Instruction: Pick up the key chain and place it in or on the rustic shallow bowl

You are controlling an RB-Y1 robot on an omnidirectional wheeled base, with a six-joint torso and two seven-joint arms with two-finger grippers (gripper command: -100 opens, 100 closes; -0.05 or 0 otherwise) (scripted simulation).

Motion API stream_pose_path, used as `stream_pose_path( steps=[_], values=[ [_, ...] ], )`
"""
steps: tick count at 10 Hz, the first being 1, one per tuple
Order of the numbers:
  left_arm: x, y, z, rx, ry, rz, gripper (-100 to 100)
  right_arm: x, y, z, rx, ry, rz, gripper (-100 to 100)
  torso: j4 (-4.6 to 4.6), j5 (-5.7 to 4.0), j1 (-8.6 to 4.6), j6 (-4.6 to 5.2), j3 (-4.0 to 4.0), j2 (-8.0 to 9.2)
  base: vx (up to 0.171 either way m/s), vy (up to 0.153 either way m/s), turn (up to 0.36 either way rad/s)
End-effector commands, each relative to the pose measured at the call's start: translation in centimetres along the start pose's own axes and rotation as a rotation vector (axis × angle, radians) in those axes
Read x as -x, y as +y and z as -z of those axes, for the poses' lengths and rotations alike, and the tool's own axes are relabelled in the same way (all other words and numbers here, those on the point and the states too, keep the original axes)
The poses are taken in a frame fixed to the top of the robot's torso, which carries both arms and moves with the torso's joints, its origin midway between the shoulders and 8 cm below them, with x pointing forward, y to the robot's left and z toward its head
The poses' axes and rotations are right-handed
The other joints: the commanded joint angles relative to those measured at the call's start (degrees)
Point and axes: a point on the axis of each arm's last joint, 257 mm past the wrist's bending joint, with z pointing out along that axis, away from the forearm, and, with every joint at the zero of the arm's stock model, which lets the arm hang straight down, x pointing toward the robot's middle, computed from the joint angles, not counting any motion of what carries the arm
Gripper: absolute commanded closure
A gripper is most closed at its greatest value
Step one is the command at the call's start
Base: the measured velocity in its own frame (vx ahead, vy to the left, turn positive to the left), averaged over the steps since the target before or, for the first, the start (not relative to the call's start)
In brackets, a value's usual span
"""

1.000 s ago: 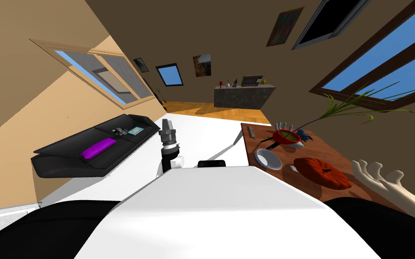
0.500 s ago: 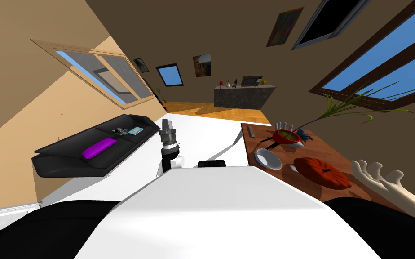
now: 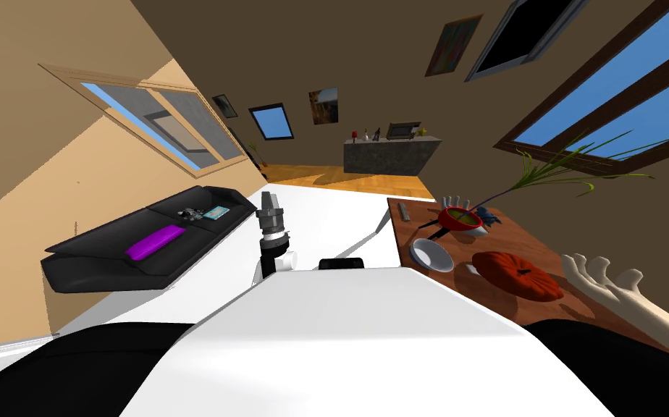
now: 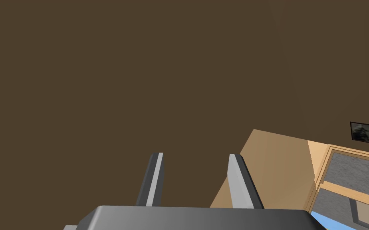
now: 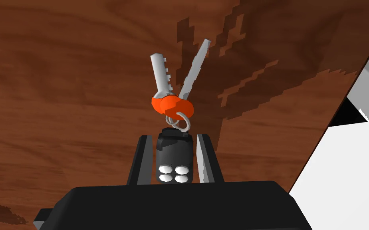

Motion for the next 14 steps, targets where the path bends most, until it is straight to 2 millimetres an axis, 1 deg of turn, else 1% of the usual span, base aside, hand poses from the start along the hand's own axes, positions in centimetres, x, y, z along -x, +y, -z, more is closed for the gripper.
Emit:
stream_pose_path(
  steps=[1, 2, 3, 4, 6, 7, 9, 10, 13, 14],
  values=[
    [0.0, 0.0, 0.0, 0.000, 0.000, 0.000, 0, 0.2, -0.2, 0.7, 0.000, -0.001, 0.006, 100, 0.00, 0.00, 0.00, 0.00, 0.00, 0.00, 0.013, 0.019, -0.043],
    [0.0, 0.0, 0.0, 0.000, 0.000, 0.000, 0, 0.1, -0.1, 0.4, 0.000, -0.001, 0.004, 100, 0.01, -0.01, -0.01, 0.00, 0.01, 0.01, 0.005, 0.008, -0.008],
    [0.0, 0.0, 0.0, 0.000, 0.000, 0.000, 0, 0.1, -0.1, 0.5, 0.000, -0.001, 0.004, 0, 0.02, -0.03, -0.06, -0.01, 0.03, 0.04, 0.000, 0.000, 0.000],
    [0.0, 0.0, 0.0, 0.000, 0.000, 0.000, 0, 1.5, -1.8, 1.1, -0.014, -0.020, 0.023, 100, 0.03, -0.04, -0.10, -0.01, 0.04, 0.06, -0.026, 0.069, -0.111],
    [0.0, 0.0, 0.0, 0.000, 0.000, 0.000, 0, 2.5, -3.0, 1.6, -0.023, -0.033, 0.038, 100, 0.05, 0.08, 0.29, 0.01, 0.12, 0.21, -0.044, 0.098, -0.074],
    [0.0, 0.0, 0.0, 0.000, 0.000, 0.000, 0, 3.6, -4.3, 2.1, -0.032, -0.047, 0.056, 100, 0.06, 0.09, 0.29, 0.01, 0.15, 0.25, -0.046, 0.093, -0.092],
    [0.0, 0.0, 0.0, 0.000, 0.000, 0.000, 0, 4.8, -5.5, 2.7, -0.041, -0.061, 0.077, 100, 0.06, 0.12, 0.36, 0.00, 0.15, 0.26, -0.047, 0.097, -0.064],
    [0.0, 0.0, 0.0, 0.000, 0.000, 0.000, 0, 5.8, -6.6, 3.3, -0.050, -0.072, 0.096, 100, 0.06, 0.12, 0.36, -0.01, 0.16, 0.27, -0.069, 0.103, -0.087],
    [0.0, 0.0, 0.0, 0.000, 0.000, 0.000, 0, 7.7, -8.7, 4.7, -0.065, -0.087, 0.138, 100, 0.06, 0.13, 0.34, -0.01, 0.18, 0.31, -0.063, 0.086, -0.057],
    [0.0, 0.0, 0.0, 0.000, 0.000, 0.000, 0, 8.0, -9.3, 5.1, -0.069, -0.087, 0.151, 100, 0.06, 0.12, 0.31, -0.04, 0.19, 0.33, -0.076, 0.057, -0.029]
  ],
)
